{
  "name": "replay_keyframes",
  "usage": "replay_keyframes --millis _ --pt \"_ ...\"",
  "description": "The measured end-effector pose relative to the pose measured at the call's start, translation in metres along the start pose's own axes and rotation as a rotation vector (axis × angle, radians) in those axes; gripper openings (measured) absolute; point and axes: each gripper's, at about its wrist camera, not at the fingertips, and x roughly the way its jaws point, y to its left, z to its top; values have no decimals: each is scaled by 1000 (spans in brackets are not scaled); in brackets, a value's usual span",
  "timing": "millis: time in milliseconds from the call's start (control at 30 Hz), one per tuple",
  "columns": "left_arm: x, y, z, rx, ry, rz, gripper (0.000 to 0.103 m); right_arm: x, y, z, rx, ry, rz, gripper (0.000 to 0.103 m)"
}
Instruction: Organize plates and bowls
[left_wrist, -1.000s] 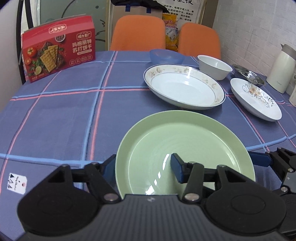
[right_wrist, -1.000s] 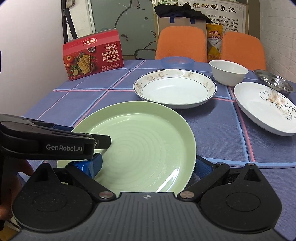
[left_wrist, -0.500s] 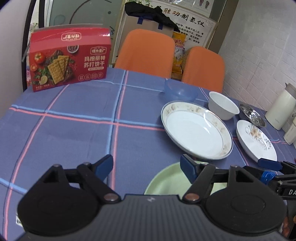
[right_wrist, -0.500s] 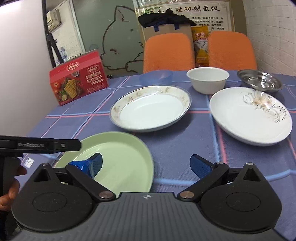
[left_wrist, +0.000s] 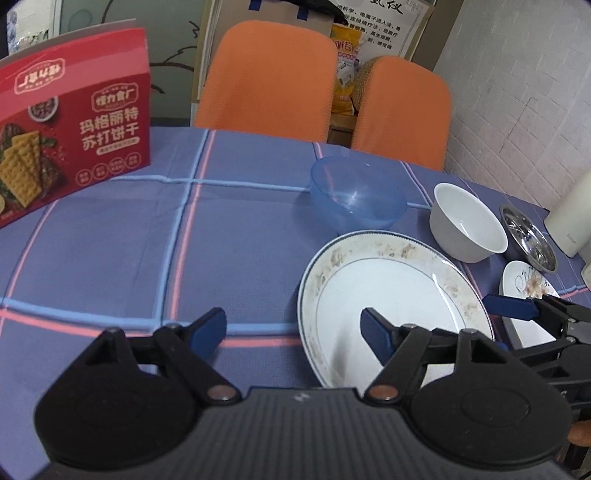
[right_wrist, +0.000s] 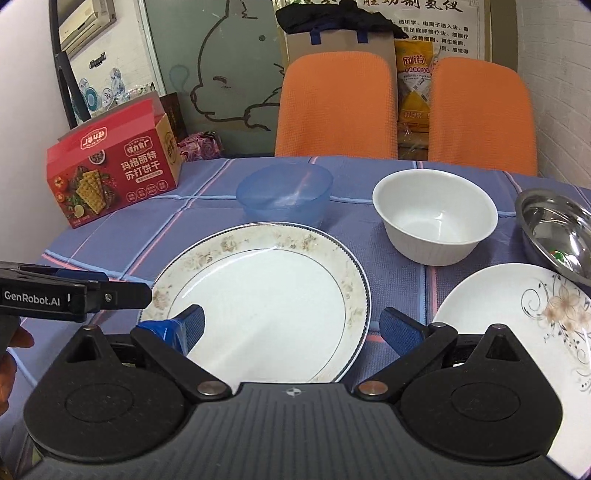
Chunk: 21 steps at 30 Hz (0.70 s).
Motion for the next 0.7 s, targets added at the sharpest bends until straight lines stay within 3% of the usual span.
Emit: replay_keyframes --millis 233,400,700 --pt "29 -8 4 35 50 -12 73 22 -1 0 -15 37 15 89" --pt "33 -13 1 72 41 5 73 32 -1 -5 4 62 35 89" --pt "39 -27 -4 141 7 43 70 33 13 -15 -54 27 -43 91"
